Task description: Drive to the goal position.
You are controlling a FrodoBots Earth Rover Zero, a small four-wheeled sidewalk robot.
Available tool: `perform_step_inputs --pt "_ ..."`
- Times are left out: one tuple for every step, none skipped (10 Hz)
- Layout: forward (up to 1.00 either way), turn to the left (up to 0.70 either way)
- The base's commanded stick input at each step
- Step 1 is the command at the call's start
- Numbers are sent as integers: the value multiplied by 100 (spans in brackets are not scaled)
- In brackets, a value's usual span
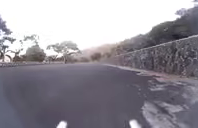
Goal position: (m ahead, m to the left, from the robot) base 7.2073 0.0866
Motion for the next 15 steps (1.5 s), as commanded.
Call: perform_step_inputs --pt "70 0" --pt "70 0" --pt "70 0" --pt "70 0" --pt "70 0" --pt "70 0" --pt "70 0" --pt "70 0" --pt "70 0" --pt "70 0" --pt "70 0" --pt "70 0" --pt "70 0" --pt "70 0" --pt "70 0"
